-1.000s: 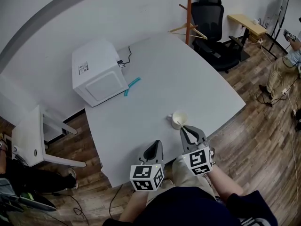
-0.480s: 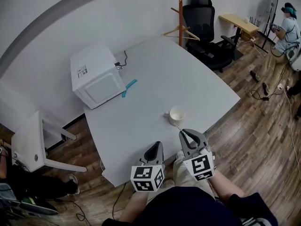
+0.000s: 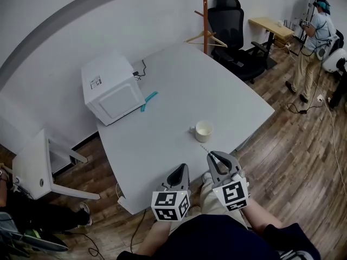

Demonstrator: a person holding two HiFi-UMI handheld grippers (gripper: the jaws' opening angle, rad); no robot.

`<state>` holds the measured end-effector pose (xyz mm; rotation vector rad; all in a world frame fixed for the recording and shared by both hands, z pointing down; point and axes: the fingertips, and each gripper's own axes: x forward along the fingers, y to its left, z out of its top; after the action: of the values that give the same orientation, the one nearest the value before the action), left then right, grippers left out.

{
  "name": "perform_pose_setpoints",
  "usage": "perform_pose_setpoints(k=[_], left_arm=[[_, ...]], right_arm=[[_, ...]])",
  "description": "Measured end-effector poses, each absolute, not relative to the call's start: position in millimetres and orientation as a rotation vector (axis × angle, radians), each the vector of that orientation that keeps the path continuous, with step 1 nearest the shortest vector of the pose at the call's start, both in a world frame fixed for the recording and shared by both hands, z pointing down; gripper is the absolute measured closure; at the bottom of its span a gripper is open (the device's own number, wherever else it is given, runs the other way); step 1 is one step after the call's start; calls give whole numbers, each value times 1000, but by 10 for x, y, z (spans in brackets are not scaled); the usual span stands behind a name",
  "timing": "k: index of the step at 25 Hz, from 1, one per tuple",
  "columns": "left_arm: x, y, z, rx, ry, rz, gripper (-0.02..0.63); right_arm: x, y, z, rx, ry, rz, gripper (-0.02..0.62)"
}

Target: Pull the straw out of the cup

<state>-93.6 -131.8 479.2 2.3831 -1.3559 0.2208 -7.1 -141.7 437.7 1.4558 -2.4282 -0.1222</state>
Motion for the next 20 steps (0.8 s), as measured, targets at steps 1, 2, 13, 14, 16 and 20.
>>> perform_pose_setpoints(k=[1, 2, 13, 14, 16, 20], left_arm=[[-942, -1310, 4793, 2384, -1355, 220, 591], [-945, -1302, 4793, 2385, -1355, 219, 591], [-935, -1268, 4776, 2389, -1353, 206, 589], [-920, -1261, 4776, 2390, -1351, 206, 590], [-898, -1248, 4772, 2392, -1348, 206, 591], [-902, -1243, 4769, 2390, -1349, 206, 591]], right_arm=[[-76, -1408, 4369, 1458, -2427, -125, 552], [-83, -1399, 4360, 1458, -2426, -129, 552], [-106, -1353, 4316, 1474, -2447, -122, 552], [-95, -1350, 4313, 1475, -2450, -120, 552], [-72, -1346, 4304, 1481, -2454, -115, 552], [-68, -1351, 4275, 1490, -2461, -110, 552]])
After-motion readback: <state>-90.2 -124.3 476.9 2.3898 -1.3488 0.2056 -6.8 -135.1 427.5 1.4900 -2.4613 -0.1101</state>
